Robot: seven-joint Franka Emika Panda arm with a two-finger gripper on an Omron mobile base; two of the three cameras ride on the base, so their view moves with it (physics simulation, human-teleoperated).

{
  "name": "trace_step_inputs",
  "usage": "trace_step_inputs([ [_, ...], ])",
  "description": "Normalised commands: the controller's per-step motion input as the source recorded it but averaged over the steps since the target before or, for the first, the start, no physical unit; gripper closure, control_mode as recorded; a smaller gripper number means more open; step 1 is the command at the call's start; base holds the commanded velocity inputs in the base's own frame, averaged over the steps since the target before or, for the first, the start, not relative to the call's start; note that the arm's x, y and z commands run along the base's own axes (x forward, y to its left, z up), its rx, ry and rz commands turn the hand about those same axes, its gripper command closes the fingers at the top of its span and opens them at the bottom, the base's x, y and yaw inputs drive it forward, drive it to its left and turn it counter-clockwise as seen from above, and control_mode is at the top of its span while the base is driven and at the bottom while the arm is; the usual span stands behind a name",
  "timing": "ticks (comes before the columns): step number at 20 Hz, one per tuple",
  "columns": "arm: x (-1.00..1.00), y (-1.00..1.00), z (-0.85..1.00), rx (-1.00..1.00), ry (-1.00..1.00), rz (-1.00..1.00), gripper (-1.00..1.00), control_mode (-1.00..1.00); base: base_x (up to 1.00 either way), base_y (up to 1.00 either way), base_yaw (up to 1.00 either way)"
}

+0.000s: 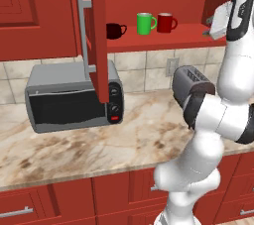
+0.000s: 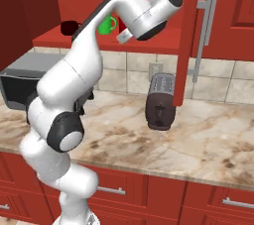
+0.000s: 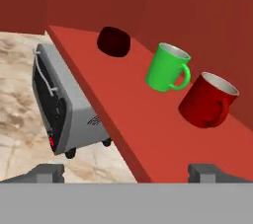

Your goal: Pick the mug on the counter and place it in the cabinet with the handle facing the right, like the mugs already inside.

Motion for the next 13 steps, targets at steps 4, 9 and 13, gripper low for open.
trace_step_inputs([
  [4,-1.00,0.75,-0.98,-0.29,-0.04,0.03,-1.00,-1.00,0.00,0.00,0.00],
  [9,-1.00,0.80,-0.99,-0.29,-0.03,0.03,-1.00,-1.00,0.00,0.00,0.00],
  [13,-1.00,0.77,-0.93,-0.31,0.00,0.05,-1.00,-1.00,0.00,0.00,0.00],
])
